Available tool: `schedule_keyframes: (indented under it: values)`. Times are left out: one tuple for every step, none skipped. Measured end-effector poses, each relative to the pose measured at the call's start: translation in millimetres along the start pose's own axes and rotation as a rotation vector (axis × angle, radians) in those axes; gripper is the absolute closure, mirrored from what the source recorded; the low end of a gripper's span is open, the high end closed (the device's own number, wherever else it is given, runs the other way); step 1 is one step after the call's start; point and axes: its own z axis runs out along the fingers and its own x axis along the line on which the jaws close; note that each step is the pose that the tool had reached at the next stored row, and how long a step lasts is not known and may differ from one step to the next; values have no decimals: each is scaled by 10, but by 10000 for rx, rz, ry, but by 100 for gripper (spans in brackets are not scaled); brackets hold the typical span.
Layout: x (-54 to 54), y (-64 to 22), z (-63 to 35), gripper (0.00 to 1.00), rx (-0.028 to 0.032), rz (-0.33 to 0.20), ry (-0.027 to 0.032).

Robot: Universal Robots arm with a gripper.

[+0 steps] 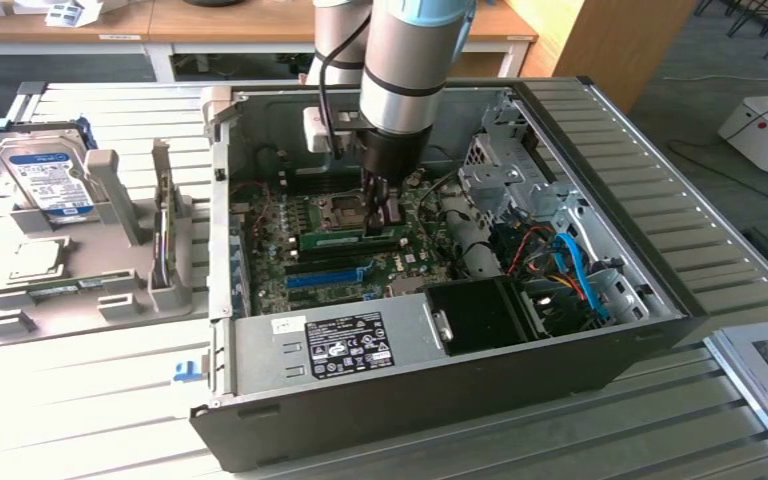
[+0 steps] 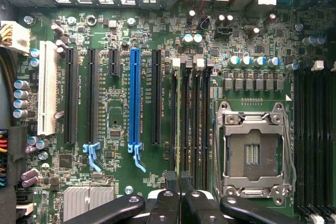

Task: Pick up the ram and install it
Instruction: 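Insert the ram into the slot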

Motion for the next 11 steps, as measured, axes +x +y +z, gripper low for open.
schedule_keyframes:
  values:
    - [0, 5, 0, 89, 1, 0, 0]
    - [0, 12, 1, 89, 1, -1, -2]
    - [0, 19, 2, 89, 2, -2, -2]
    - [0, 25, 1, 89, 2, -2, -1]
    - [0, 26, 1, 89, 2, -2, 0]
    - [1, 26, 1, 89, 2, -2, 0]
    - [0, 26, 1, 89, 2, -3, 0]
    - [1, 26, 1, 89, 2, -3, 0]
    - [1, 26, 1, 89, 2, -3, 0]
    - [1, 26, 1, 89, 2, -3, 0]
    - [1, 25, 1, 89, 2, -2, 0]
